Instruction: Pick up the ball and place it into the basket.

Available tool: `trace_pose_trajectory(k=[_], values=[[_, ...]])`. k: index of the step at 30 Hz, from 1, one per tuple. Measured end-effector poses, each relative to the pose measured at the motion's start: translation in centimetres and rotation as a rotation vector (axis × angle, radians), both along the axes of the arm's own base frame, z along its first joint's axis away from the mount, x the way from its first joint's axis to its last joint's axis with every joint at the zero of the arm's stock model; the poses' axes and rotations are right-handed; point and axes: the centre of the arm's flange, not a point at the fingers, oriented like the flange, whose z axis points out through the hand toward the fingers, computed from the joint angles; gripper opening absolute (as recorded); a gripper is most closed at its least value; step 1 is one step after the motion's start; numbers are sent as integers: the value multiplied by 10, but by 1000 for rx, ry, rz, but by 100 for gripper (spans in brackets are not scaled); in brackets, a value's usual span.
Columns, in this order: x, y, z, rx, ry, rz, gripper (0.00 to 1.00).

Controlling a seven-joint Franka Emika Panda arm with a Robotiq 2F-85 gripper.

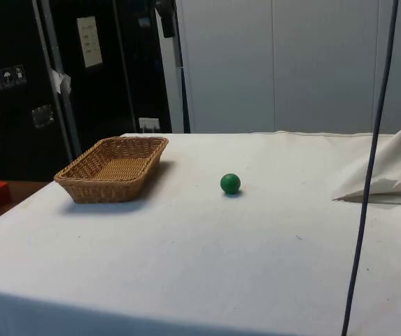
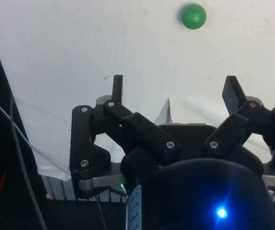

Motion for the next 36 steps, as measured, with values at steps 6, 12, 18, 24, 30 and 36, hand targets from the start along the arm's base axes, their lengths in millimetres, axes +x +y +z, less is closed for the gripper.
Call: trace_pose_trajectory(k=[6, 12, 18, 24, 30, 36], values=[[-5, 0, -2, 6, 5, 1, 100], [-14, -3, -4, 12, 10, 3, 100], [-25, -3, -9, 15, 2, 5, 100], [-39, -5, -28, 11, -6, 0, 100], [-45, -9, -48, 1, -3, -11, 100], [-51, -19, -67, -1, -2, -27, 100]])
